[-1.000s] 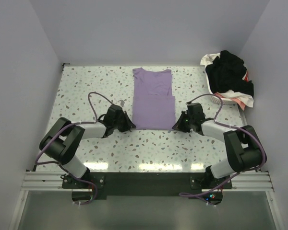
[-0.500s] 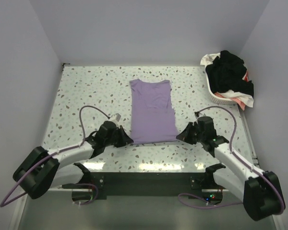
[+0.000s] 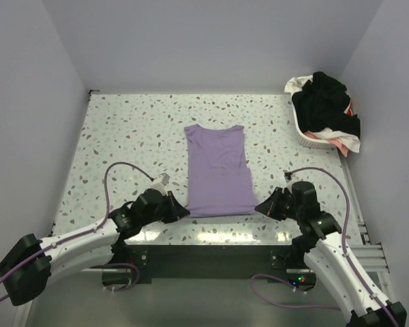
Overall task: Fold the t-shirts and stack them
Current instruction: Fold the tshirt
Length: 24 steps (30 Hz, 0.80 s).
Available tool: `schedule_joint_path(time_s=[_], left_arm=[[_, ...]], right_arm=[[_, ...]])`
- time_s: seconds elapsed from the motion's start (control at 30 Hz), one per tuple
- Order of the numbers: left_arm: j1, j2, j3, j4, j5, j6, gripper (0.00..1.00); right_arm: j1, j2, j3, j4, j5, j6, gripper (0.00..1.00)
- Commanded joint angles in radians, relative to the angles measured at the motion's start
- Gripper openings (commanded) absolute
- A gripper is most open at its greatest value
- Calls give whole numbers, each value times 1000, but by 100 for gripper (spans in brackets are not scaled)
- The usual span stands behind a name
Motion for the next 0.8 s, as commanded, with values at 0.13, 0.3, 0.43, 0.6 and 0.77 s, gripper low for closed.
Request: schedule_joint_path(time_s=[0.13,0.3,0.43,0.6,0.77], left_arm=[[24,87,258,-173,-160,59,0],[191,226,386,-140,-35,135,0],[258,352,498,-124,33,191,0],[316,548,702,-127,85,234,0],[370,737,917,-152,120,247,0]], right_arm=[[-3,203,229,-11,60,-47,0],[-3,404,366,78,74,-49,0],[-5,620,493,118,77,-69,0],[-9,815,685,134,92,-84,0],[-32,1035,879,124,71,-92,0]])
